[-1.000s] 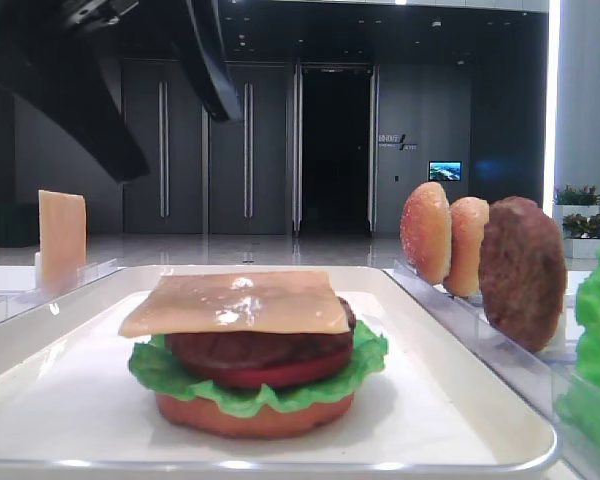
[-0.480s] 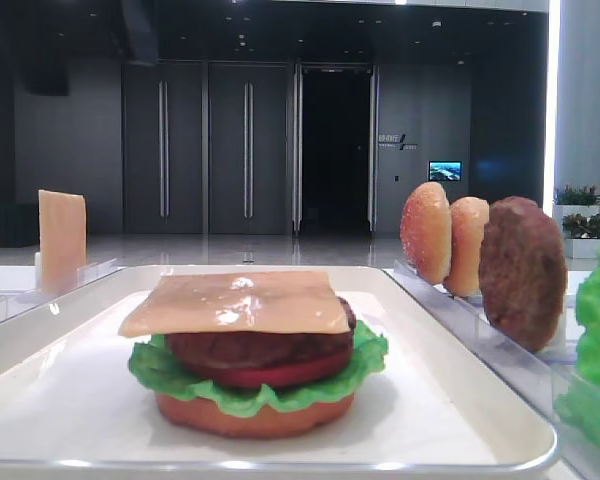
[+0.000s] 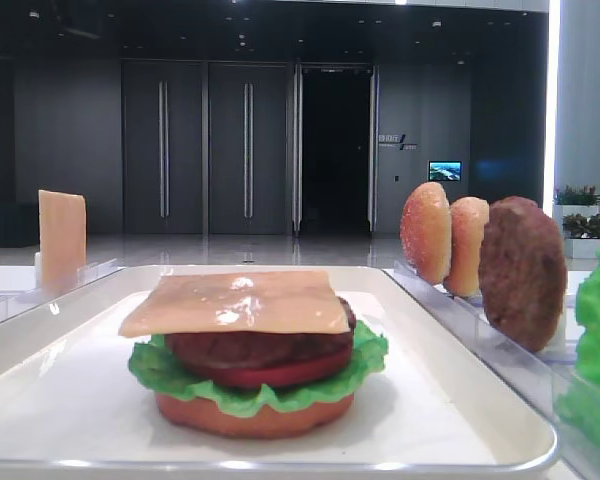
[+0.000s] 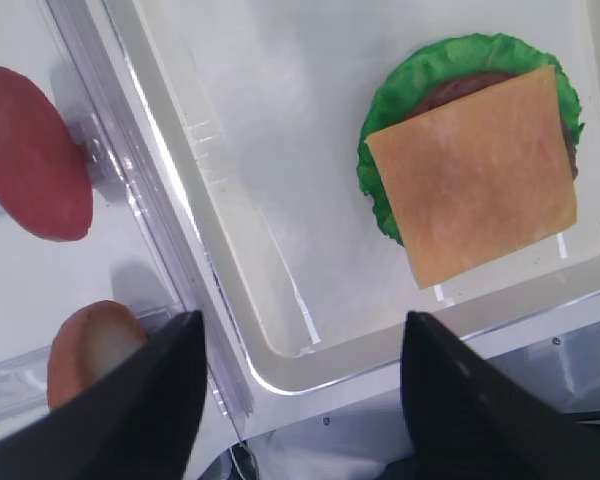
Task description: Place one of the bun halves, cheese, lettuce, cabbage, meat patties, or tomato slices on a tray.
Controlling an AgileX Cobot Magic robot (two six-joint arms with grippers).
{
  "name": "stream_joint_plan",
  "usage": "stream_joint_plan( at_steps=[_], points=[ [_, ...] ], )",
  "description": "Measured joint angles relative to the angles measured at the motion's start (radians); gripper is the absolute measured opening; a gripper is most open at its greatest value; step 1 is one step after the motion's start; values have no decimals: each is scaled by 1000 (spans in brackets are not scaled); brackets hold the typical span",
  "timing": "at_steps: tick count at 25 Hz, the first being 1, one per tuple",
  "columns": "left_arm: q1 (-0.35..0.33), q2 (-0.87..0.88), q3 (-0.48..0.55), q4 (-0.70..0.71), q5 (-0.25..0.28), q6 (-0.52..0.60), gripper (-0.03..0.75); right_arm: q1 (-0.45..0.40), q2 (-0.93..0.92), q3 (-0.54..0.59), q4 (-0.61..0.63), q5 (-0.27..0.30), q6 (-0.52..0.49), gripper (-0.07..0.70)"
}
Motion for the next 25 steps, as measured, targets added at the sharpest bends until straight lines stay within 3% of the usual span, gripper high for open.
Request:
stream_joint_plan(
  at_steps=[11, 25],
  points=[
    [26, 0, -1, 0, 2, -7, 454, 0, 0, 0, 0, 0, 0, 408],
    [371, 0, -1, -14, 3, 150, 454, 0, 0, 0, 0, 0, 0, 408]
  ],
)
